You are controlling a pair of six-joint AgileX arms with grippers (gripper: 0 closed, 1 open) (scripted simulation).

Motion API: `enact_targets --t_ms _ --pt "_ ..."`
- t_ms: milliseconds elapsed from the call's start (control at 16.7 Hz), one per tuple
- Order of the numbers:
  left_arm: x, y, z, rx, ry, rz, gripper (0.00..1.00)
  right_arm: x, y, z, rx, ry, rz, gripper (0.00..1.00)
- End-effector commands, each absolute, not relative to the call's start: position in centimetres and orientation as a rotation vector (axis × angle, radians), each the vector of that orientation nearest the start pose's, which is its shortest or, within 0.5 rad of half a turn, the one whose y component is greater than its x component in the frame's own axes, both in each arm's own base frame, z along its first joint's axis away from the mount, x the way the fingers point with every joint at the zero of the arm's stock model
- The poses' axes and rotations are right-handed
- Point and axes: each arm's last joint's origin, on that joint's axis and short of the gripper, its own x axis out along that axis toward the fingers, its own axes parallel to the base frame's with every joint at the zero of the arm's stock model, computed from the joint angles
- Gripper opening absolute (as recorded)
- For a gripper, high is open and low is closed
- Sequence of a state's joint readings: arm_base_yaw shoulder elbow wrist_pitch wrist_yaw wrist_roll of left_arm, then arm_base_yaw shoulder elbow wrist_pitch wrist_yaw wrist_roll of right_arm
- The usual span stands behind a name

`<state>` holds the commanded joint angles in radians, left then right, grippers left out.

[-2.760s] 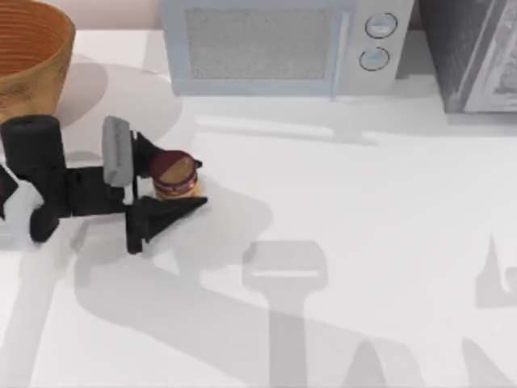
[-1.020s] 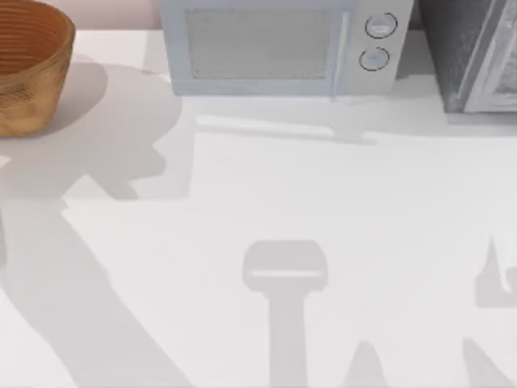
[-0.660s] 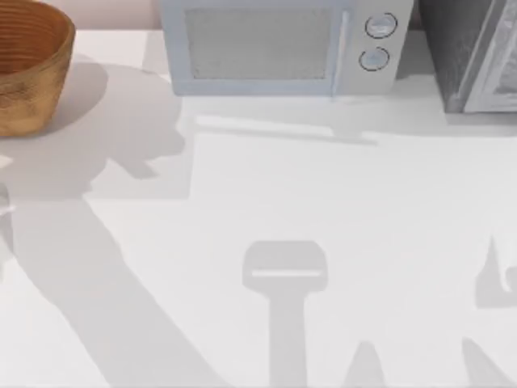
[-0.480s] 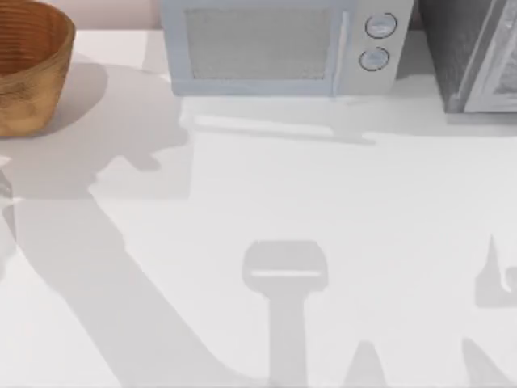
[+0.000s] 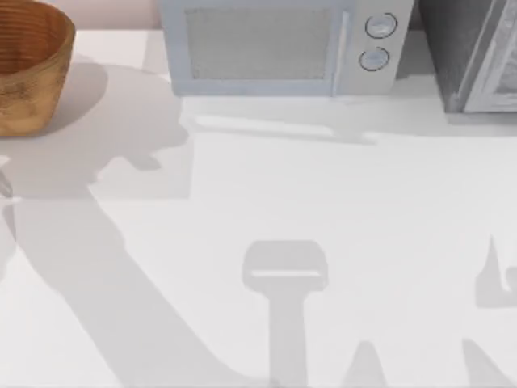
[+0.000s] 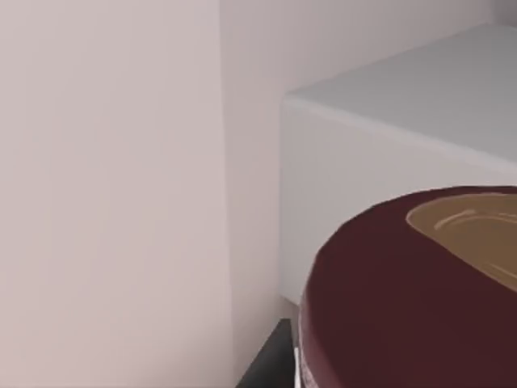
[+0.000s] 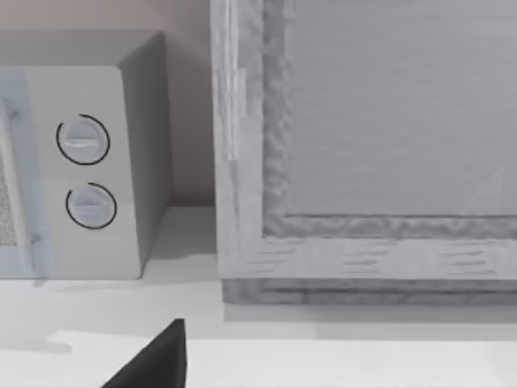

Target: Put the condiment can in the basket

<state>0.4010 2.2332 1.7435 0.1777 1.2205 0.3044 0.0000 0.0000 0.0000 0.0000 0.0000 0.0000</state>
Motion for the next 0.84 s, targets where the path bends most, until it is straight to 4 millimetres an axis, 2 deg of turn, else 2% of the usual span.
enact_targets --t_ms 480,840 --pt "47.67 17.71 22.15 0.047 0.09 -0.81 0.98 10.57 -0.12 16.0 0.0 0.0 0.0 1.0" --pt "47.67 17.71 22.15 0.047 0.09 -0.81 1.0 10.57 -0.12 16.0 0.0 0.0 0.0 1.0"
